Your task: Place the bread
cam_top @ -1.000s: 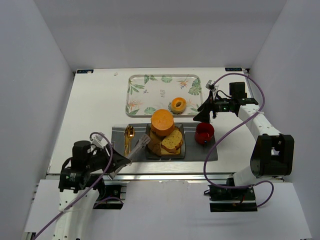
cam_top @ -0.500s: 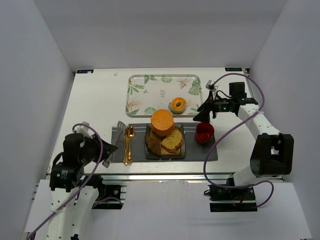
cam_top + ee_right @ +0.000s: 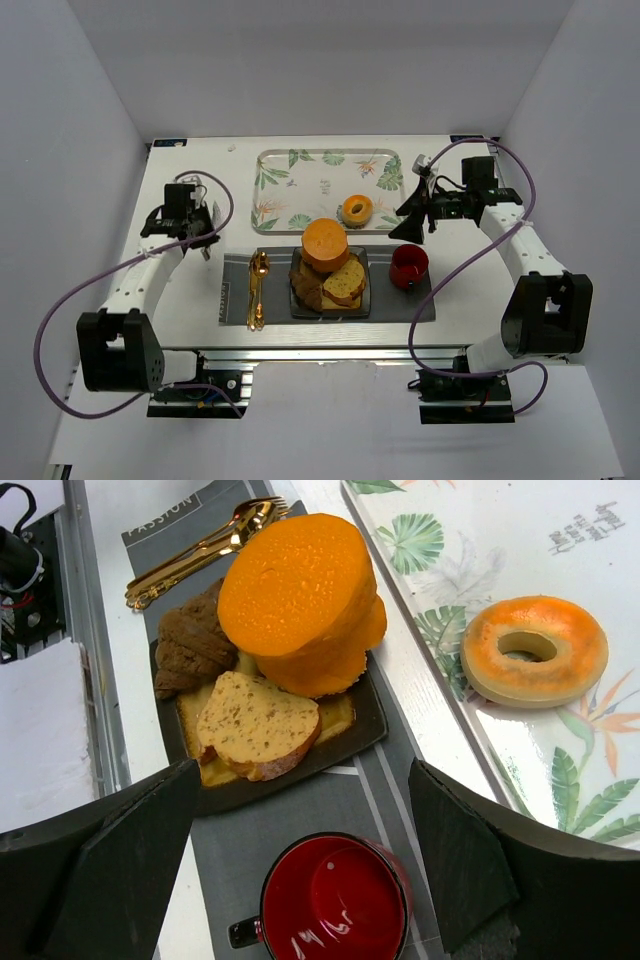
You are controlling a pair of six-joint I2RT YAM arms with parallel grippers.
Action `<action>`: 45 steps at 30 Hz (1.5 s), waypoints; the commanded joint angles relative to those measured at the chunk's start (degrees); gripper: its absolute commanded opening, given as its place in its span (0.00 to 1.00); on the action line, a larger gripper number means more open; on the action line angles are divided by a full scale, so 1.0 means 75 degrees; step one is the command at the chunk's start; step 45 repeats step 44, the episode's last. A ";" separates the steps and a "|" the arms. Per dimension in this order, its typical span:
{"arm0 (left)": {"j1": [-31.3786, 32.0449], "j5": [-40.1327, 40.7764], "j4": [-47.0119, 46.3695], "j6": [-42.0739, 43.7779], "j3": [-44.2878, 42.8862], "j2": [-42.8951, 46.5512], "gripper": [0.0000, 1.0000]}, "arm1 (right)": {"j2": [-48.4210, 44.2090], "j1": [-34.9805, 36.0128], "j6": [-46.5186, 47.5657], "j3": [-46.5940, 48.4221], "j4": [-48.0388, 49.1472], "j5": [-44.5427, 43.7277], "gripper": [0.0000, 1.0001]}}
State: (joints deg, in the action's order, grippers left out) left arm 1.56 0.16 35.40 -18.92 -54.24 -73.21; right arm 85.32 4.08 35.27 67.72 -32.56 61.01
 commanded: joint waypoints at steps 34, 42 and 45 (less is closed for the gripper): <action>-0.0572 0.0880 -0.1580 0.1108 0.0272 0.0735 0.98 | -0.0150 -0.0051 -0.2614 0.0800 0.0790 -0.2558 0.89; -0.0560 -0.0747 -0.1776 -0.0406 0.0281 0.2667 0.98 | 0.0483 -0.0063 -0.3858 0.1704 0.0989 -0.2101 0.89; -0.0560 -0.1216 -0.1907 -0.0688 0.0423 0.3045 0.98 | 0.0589 -0.0051 -0.3835 0.1833 0.0989 -0.1890 0.89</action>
